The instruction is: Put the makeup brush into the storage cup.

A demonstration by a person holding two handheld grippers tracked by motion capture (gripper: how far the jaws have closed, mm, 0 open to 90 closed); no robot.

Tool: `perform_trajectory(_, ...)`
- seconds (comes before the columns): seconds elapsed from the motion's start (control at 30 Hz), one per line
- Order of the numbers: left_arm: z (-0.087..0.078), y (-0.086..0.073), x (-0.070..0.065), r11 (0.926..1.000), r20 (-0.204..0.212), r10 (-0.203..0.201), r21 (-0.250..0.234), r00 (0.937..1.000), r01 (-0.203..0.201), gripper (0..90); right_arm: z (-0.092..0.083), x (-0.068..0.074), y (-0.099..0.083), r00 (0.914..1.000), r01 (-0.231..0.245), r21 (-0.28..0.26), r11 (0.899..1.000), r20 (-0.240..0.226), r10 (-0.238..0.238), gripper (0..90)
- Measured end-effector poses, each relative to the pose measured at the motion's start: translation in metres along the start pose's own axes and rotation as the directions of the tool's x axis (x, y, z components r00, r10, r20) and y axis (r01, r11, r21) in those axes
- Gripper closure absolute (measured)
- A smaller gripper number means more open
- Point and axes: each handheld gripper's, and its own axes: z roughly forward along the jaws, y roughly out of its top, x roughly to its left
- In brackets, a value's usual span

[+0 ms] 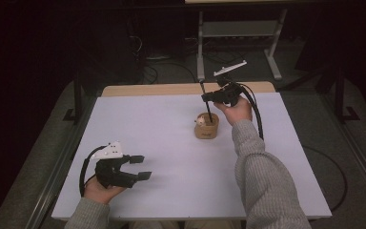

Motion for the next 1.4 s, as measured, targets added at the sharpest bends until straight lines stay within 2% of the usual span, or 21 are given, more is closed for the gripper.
perform_trajectory(0.3, 0.004, 0.000, 0.000, 1.0000, 0.013, -0.008, 0.007, 0.9999, 0.008, 31.4, -0.003, -0.005, -0.009, 0.9997, -0.025, -0.019, 1.000, 0.001, 0.025, 83.1)
perform_trajectory(0.47, 0.004, 0.000, 0.000, 0.9999, 0.015, -0.008, 0.007, 0.9999, 0.008, 31.3, -0.001, -0.007, -0.016, 0.9996, -0.027, -0.023, 0.999, 0.002, 0.027, 83.0)
perform_trajectory(0.53, 0.005, -0.001, 0.001, 0.9999, 0.020, -0.009, 0.006, 0.9998, 0.009, 31.3, 0.000, -0.008, -0.019, 0.9991, -0.042, -0.032, 0.999, -0.008, 0.042, 83.0)
perform_trajectory(0.7, 0.006, 0.000, 0.002, 0.9999, 0.020, -0.011, 0.008, 0.9997, 0.011, 31.0, 0.001, -0.009, -0.022, 0.9993, -0.037, -0.031, 0.999, 0.004, 0.037, 83.0)
perform_trajectory(0.97, 0.006, 0.000, 0.001, 0.9999, 0.025, -0.010, 0.003, 0.9996, 0.009, 30.7, 0.005, -0.013, -0.034, 0.9978, -0.066, -0.039, 0.997, 0.002, 0.066, 82.8)
perform_trajectory(1.17, 0.004, -0.001, 0.003, 0.9998, 0.021, -0.022, -0.001, 0.9995, 0.022, 30.4, 0.006, -0.013, -0.039, 0.9980, -0.063, -0.045, 0.997, -0.004, 0.062, 82.5)
perform_trajectory(1.4, 0.006, 0.000, 0.004, 0.9998, 0.025, -0.019, 0.003, 0.9995, 0.018, 30.5, 0.006, -0.012, -0.042, 0.9983, -0.058, -0.049, 0.997, 0.002, 0.058, 82.1)
